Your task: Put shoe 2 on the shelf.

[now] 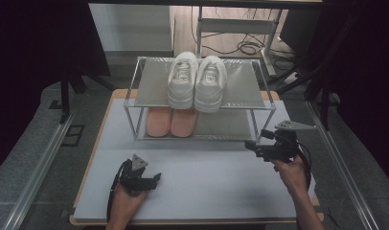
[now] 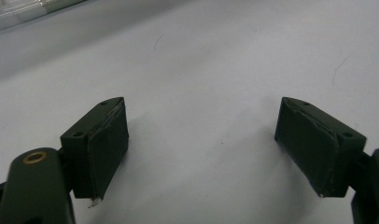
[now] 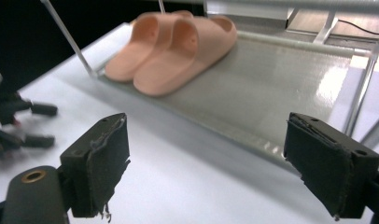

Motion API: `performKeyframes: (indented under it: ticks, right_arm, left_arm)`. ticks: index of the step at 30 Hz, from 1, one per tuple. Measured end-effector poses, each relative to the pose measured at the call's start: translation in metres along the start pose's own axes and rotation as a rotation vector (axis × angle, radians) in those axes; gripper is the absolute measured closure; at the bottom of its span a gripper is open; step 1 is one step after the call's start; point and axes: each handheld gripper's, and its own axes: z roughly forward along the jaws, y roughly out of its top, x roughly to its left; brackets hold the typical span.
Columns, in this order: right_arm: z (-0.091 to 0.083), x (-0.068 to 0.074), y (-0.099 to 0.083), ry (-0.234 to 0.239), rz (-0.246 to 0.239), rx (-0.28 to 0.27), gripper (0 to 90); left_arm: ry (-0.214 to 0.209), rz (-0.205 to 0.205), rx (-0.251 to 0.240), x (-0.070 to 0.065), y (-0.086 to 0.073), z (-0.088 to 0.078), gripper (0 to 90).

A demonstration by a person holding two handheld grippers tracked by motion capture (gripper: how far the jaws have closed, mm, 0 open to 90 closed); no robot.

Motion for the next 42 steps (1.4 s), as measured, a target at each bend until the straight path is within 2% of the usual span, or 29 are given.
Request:
performKeyframes:
  ticks: [4, 12, 15, 26, 36, 42]
  right_arm:
    - [0.001, 0.001, -0.013, -0.018, -0.036, 0.033, 11.8]
    - [0.008, 0.003, -0.041, -0.055, -0.104, 0.091, 0.0]
    - [0.012, 0.003, -0.052, -0.071, -0.128, 0.112, 0.0]
    - [0.029, 0.004, -0.087, -0.085, -0.128, 0.155, 0.0]
    - [0.046, 0.004, -0.118, -0.118, -0.133, 0.205, 0.0]
    - [0.052, 0.005, -0.123, -0.13, -0.145, 0.233, 0.6]
  left_arm:
    - [0.0, 0.001, 0.0, 0.0, 0.0, 0.0, 17.6]
    - [0.0, 0.002, 0.005, 0.0, 0.0, 0.0, 17.6]
    - [0.001, 0.002, 0.005, 0.0, 0.0, 0.0, 17.6]
    - [0.003, 0.004, 0.004, -0.001, 0.0, -0.001, 17.6]
    - [0.005, 0.006, 0.003, -0.001, 0.0, -0.001, 17.7]
    - [0.004, 0.006, 0.001, -0.001, 0.0, 0.0, 17.7]
